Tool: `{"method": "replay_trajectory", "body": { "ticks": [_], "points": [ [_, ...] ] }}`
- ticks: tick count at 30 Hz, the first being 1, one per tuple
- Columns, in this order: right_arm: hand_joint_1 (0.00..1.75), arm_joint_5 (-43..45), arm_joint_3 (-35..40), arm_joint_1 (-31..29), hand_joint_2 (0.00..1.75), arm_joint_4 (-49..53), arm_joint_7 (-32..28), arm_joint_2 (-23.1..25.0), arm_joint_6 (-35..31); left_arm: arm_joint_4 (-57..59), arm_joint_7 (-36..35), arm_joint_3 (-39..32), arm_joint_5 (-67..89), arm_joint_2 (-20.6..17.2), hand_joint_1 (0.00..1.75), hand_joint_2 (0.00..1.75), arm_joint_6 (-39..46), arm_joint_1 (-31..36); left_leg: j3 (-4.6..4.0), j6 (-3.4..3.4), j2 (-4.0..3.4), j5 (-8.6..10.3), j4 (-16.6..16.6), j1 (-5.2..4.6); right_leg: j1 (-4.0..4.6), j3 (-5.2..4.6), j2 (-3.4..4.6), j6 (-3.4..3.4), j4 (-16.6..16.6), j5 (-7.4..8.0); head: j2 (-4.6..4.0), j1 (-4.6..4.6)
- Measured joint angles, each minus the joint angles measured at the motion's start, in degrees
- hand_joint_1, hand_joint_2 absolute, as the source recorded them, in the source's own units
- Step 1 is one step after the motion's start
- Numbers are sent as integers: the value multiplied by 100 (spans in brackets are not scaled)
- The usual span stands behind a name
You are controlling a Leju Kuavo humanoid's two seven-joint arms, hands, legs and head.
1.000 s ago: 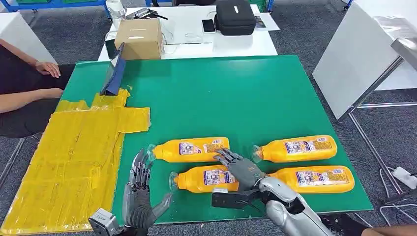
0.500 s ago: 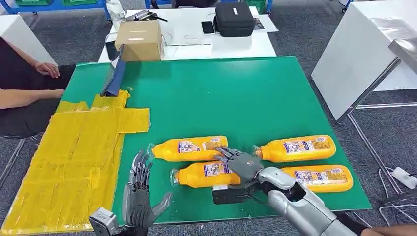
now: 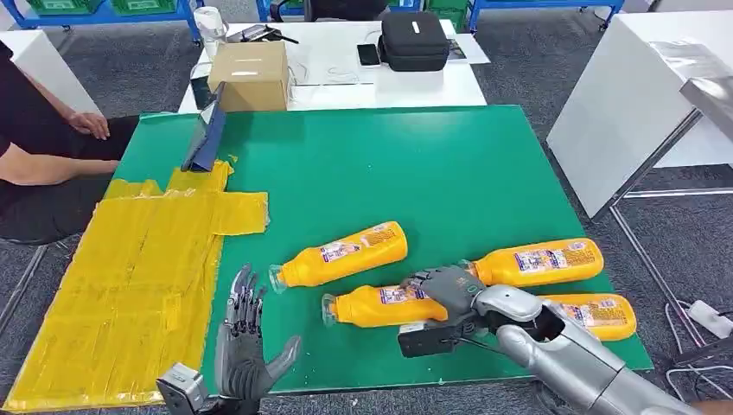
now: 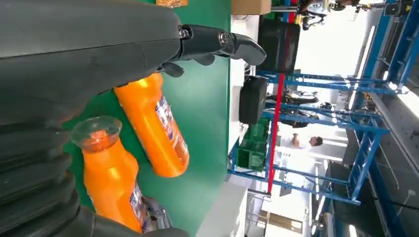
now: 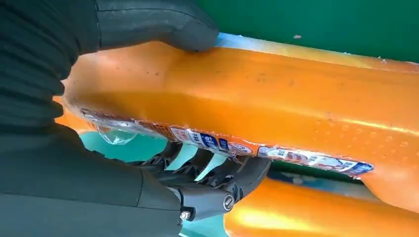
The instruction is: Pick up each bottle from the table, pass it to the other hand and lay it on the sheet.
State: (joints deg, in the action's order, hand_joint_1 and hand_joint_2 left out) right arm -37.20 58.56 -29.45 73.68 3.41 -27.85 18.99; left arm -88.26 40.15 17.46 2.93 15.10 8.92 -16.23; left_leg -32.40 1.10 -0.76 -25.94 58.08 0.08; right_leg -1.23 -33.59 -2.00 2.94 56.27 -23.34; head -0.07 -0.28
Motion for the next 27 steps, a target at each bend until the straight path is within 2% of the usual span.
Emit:
{"method": "replay_trajectory", "body": {
  "ticks": [1, 2, 7, 10, 14, 15, 18, 19, 23, 25, 27],
  "points": [
    [152, 0, 20, -4, 175, 9, 2, -11, 0, 2, 0, 0, -2, 0, 0, 175, 2, 2, 2, 1, 0, -1, 0, 0, 0, 2, 0, 1, -2, -1, 0, 2],
    [0, -4, 42, -14, 175, 15, 20, -22, 0, 4, 0, 4, -7, 0, 0, 175, 18, 6, 4, 0, -1, -3, 0, 0, 0, 4, 1, 1, -5, -1, 0, 0],
    [0, -248, 229, 66, 175, -43, 207, -90, -148, 39, 0, 30, -65, 0, 0, 175, 105, 20, 6, 6, 6, -11, -1, 1, 0, 22, -4, 10, -18, -6, 0, 2],
    [0, -339, 302, 85, 175, -79, 258, -90, -186, 48, 0, 35, -101, -2, 0, 175, 138, 23, 2, 8, -7, -9, 0, 0, -2, 67, 2, 12, -18, 17, 0, 0],
    [0, -110, 385, -14, 175, 52, 267, -314, 115, 50, 0, 39, -101, -2, 0, 175, 153, 24, 13, 14, 3, -8, 0, -1, -2, 27, 1, 32, -28, 1, 0, 2],
    [49, -50, 407, -57, 175, 99, 280, -376, 204, 50, 0, 39, -101, -2, 0, 175, 153, 24, 9, 17, 10, -10, 0, -1, -3, 29, -6, 33, -29, 1, 0, -2],
    [49, 300, 509, -187, 175, 337, 348, -652, 582, 52, 0, 42, -116, -4, 0, 175, 162, 24, 1, 20, 10, -8, 0, -3, -5, 46, -6, 36, -29, 5, 0, -2],
    [175, 567, 553, -249, 175, 448, 391, -779, 727, 55, 0, 46, -127, -7, 0, 175, 162, 24, -11, 34, 10, 2, 0, -8, -11, 72, -6, 45, -28, 13, 0, 0],
    [175, 1067, 643, -337, 175, 689, 472, -1111, 898, 63, 0, 74, -162, -22, 0, 175, 171, 28, -38, 39, 11, 11, 1, -13, -14, 59, -7, 55, -28, 21, 0, 0],
    [175, 1393, 642, -317, 175, 743, 525, -1174, 662, 61, 0, 85, -184, -33, 0, 175, 199, 29, -45, 39, 9, 10, 1, -13, -14, 51, -6, 55, -28, 21, 0, 2],
    [175, 1894, 542, -170, 175, 750, 535, -1160, 141, 57, 0, 79, -236, -33, 0, 175, 240, 12, -58, 38, 9, 9, 1, -13, -13, 41, -6, 55, -27, 21, 0, 0]
  ]
}}
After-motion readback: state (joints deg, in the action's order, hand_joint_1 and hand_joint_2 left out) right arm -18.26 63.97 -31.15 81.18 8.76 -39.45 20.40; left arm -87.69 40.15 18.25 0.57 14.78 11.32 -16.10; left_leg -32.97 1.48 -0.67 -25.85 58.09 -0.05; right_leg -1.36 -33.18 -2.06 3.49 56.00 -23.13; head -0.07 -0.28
